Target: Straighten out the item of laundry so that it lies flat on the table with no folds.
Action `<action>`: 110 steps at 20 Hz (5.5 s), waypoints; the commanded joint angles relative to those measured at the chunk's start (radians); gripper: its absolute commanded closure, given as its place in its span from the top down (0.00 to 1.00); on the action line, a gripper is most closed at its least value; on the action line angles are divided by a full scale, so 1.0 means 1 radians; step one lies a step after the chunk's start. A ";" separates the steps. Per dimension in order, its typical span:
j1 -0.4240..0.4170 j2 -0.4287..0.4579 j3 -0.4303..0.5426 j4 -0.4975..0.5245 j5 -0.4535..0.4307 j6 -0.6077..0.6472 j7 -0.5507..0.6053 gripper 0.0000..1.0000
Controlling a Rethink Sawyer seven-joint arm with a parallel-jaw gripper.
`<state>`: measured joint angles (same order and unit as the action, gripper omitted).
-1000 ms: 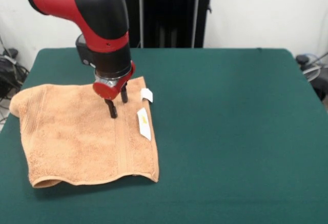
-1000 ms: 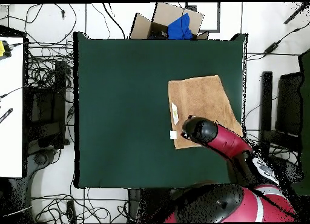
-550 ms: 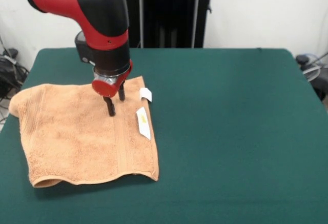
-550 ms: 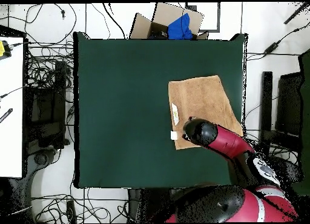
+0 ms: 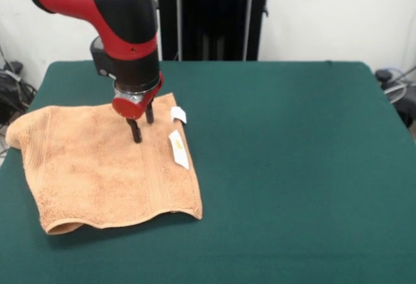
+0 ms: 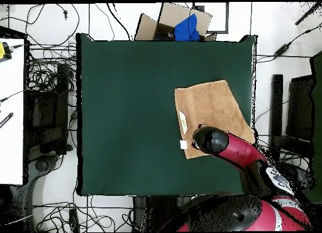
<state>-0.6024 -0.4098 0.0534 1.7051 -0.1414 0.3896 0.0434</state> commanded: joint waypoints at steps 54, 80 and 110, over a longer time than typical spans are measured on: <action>0.171 -0.028 -0.210 0.351 0.052 -0.227 0.503 0.00; 0.068 0.066 -0.083 0.168 0.038 -0.139 0.375 1.00; 0.133 0.085 -0.347 0.277 0.107 -0.235 0.658 1.00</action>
<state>-0.5170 -0.3965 -0.1574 1.9665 -0.0969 0.2755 0.2447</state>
